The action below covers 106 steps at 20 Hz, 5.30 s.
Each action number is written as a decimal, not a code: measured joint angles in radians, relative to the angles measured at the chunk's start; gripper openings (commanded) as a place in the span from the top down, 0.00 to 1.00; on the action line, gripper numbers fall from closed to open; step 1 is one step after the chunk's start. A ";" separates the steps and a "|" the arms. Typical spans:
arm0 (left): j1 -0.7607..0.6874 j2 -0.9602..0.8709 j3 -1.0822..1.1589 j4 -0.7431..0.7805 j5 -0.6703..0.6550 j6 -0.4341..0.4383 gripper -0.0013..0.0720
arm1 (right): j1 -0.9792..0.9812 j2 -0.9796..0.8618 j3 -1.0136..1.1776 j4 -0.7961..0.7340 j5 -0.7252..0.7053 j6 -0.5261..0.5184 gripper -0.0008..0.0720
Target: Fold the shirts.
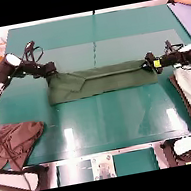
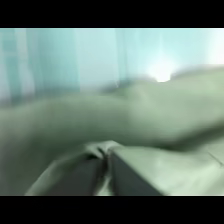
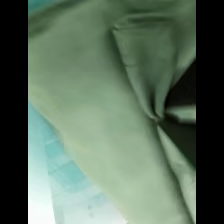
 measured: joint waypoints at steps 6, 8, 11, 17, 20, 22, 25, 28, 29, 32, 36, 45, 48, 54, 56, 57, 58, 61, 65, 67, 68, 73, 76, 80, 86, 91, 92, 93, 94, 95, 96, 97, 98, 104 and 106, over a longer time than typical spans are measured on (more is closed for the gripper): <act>0.081 -0.045 0.148 -0.001 -0.072 -0.002 0.13 | -0.095 -0.066 0.217 0.002 0.201 -0.097 0.22; 0.125 -0.048 0.195 -0.001 -0.143 -0.020 0.13 | -0.145 -0.074 0.265 -0.046 0.280 -0.125 0.18; 0.160 -0.051 0.226 -0.010 -0.234 -0.039 0.13 | -0.185 -0.114 0.297 -0.135 0.373 -0.153 0.18; 0.135 -0.051 0.243 -0.027 -0.301 -0.050 0.13 | -0.179 -0.245 0.316 -0.132 0.468 -0.222 0.32; 0.090 -0.051 0.245 -0.027 -0.301 -0.050 0.17 | -0.150 -0.286 0.318 -0.129 0.433 -0.242 0.96; 0.045 -0.051 0.245 -0.029 -0.287 -0.048 0.78 | -0.130 -0.297 0.322 -0.118 0.412 -0.252 0.96; -0.019 -0.060 0.245 -0.029 -0.237 -0.030 0.95 | -0.110 -0.299 0.338 -0.115 0.393 -0.259 0.97; -0.100 -0.095 0.245 -0.092 -0.173 -0.015 0.95 | -0.095 -0.259 0.346 -0.135 0.402 -0.262 0.97; -0.130 -0.113 0.245 -0.122 -0.150 -0.003 0.95 | -0.094 -0.233 0.348 -0.148 0.424 -0.262 0.97; -0.247 -0.182 0.245 -0.216 -0.076 0.029 0.95 | -0.084 -0.107 0.354 -0.108 0.481 -0.262 0.97; -0.407 -0.277 0.245 -0.313 0.049 0.047 0.95 | -0.055 0.076 0.357 -0.009 0.540 -0.262 0.96; -0.539 -0.354 0.248 -0.415 0.148 0.057 0.95 | 0.056 0.287 0.357 0.091 0.613 -0.261 0.96; -0.447 -0.335 0.298 -0.393 0.005 0.069 0.95 | 0.067 0.298 0.355 0.097 0.614 -0.238 0.96; -0.146 -0.272 0.548 -0.227 -0.416 0.043 0.95 | 0.230 0.298 0.355 0.118 0.523 -0.190 0.96; -0.059 -0.245 0.597 -0.144 -0.530 0.034 0.95 | 0.355 0.277 0.355 0.120 0.433 -0.185 0.96; -0.015 -0.229 0.613 -0.114 -0.570 0.029 0.95 | 0.430 0.256 0.354 0.121 0.374 -0.183 0.96; 0.023 -0.216 0.624 -0.091 -0.600 0.029 0.95 | 0.502 0.230 0.354 0.124 0.312 -0.181 0.96; 0.123 -0.193 0.638 -0.044 -0.659 0.010 0.95 | 0.737 0.099 0.354 0.125 0.066 -0.178 0.82; 0.194 -0.183 0.620 -0.023 -0.692 -0.005 0.95 | 0.980 -0.125 0.378 0.171 -0.275 -0.177 0.41; 0.205 -0.182 0.610 -0.015 -0.698 -0.003 0.95 | 1.014 -0.180 0.391 0.167 -0.354 -0.178 0.42; 0.209 -0.182 0.608 -0.013 -0.700 -0.001 0.95 | 1.006 -0.187 0.396 0.152 -0.357 -0.178 0.43; 0.218 -0.180 0.602 -0.005 -0.723 0.009 0.95 | 0.755 -0.090 0.405 0.037 -0.146 -0.173 0.37; 0.223 -0.180 0.602 0.000 -0.729 0.011 0.95 | 0.548 -0.044 0.395 -0.025 0.037 -0.132 0.24; 0.221 -0.180 0.602 0.042 -0.715 0.000 0.95 | 0.367 -0.038 0.273 -0.064 0.158 -0.098 0.24; 0.221 -0.180 0.601 0.159 -0.686 -0.043 0.95 | 0.392 -0.174 0.159 0.087 0.176 -0.146 0.24; 0.222 -0.180 0.601 0.186 -0.680 -0.051 0.95 | 0.485 -0.252 0.221 0.173 0.158 -0.185 0.96; 0.222 -0.180 0.601 0.189 -0.681 -0.053 0.95 | 0.497 -0.253 0.254 0.185 0.165 -0.189 0.97; 0.222 -0.180 0.602 0.191 -0.682 -0.053 0.95 | 0.500 -0.249 0.288 0.197 0.177 -0.190 0.97; 0.222 -0.180 0.601 0.191 -0.682 -0.053 0.95 | 0.500 -0.235 0.327 0.204 0.193 -0.190 0.97; 0.222 -0.180 0.601 0.192 -0.688 -0.053 0.95 | 0.495 -0.215 0.364 0.217 0.201 -0.189 0.97; 0.222 -0.180 0.602 0.192 -0.690 -0.053 0.95 | 0.481 -0.188 0.404 0.220 0.216 -0.183 0.97; 0.222 -0.180 0.601 0.194 -0.694 -0.053 0.95 | 0.460 -0.158 0.440 0.219 0.221 -0.172 0.97; 0.222 -0.180 0.602 0.194 -0.699 -0.054 0.95 | 0.431 -0.123 0.476 0.212 0.222 -0.154 0.97; 0.222 -0.180 0.601 0.195 -0.710 -0.054 0.95 | 0.120 0.092 0.572 0.082 0.288 0.005 0.97; 0.222 -0.180 0.601 0.195 -0.718 -0.055 0.95 | -0.021 0.149 0.579 0.035 0.313 0.060 0.97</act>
